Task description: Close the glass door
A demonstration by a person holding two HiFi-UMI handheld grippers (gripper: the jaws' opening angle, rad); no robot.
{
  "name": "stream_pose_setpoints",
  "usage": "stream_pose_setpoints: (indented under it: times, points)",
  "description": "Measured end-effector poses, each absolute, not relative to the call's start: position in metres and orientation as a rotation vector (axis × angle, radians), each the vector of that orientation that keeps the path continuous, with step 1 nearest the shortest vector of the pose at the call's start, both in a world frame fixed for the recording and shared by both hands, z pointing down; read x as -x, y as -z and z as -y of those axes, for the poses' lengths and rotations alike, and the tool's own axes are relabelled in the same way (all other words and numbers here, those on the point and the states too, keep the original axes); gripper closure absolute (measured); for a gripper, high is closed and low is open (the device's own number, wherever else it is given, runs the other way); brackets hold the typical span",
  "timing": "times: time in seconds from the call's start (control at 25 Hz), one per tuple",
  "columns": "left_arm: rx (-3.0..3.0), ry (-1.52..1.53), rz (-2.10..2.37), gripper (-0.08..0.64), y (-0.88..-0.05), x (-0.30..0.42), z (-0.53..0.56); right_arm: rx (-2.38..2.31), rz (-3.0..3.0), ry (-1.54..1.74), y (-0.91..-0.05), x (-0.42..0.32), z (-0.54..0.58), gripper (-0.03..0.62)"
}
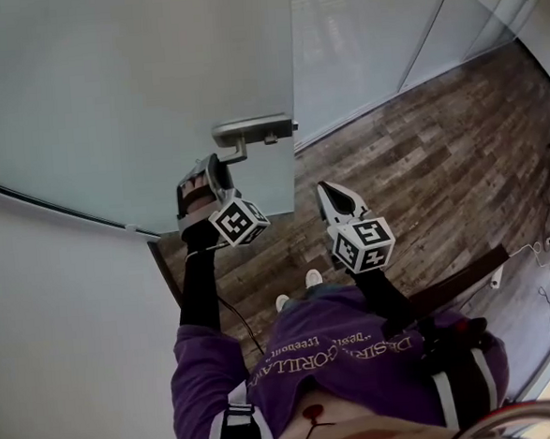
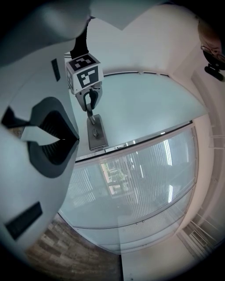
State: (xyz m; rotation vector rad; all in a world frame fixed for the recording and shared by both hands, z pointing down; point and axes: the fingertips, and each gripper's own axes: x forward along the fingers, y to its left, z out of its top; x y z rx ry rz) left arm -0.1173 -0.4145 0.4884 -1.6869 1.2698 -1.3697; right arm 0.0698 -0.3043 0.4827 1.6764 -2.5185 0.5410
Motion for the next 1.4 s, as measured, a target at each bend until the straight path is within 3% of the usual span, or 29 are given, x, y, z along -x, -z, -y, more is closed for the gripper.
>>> stream_pose_setpoints:
  times: [1.4]
  points:
    - [1.778,1.434,-1.284,0.436,-0.492,0.117,0.494,-1.75,2.509,-0.554,-0.471,-0.057,0.382,0.595]
